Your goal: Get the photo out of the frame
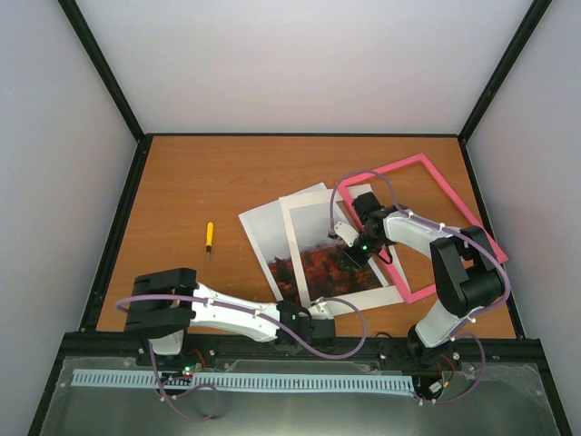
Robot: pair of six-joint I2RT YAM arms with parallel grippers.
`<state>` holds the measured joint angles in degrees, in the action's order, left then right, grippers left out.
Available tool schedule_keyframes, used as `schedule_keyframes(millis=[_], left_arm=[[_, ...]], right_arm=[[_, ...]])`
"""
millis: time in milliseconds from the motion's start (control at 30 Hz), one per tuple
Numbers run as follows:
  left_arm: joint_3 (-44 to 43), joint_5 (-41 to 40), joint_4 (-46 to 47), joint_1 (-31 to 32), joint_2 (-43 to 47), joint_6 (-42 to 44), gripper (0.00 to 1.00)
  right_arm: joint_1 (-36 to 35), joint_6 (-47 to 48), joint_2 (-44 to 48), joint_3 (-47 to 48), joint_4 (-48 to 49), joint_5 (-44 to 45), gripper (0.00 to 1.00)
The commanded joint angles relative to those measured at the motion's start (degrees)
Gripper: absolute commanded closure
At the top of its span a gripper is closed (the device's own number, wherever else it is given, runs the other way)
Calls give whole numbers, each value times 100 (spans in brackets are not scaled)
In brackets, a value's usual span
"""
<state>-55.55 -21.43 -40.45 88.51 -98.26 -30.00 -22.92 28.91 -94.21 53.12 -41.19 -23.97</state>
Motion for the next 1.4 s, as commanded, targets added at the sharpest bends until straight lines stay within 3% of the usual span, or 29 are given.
schedule_keyframes(millis=[0,700,1133,1367], left_arm=[[-185,-242,-323,35,-65,-23,61],[-208,-410,-514,35,19,-242,66],[-296,-955,-1035,51,-141,-285,98],[-227,-961,-1048,52,-84,-158,99]], right_arm=[[-40,38,37,-34,-37,-12,51],[-34,34,10,-39,-47,-2,51],[-37,22,18,-48,-50,-11,51],[-35,26,44,-60,-50,7,51]])
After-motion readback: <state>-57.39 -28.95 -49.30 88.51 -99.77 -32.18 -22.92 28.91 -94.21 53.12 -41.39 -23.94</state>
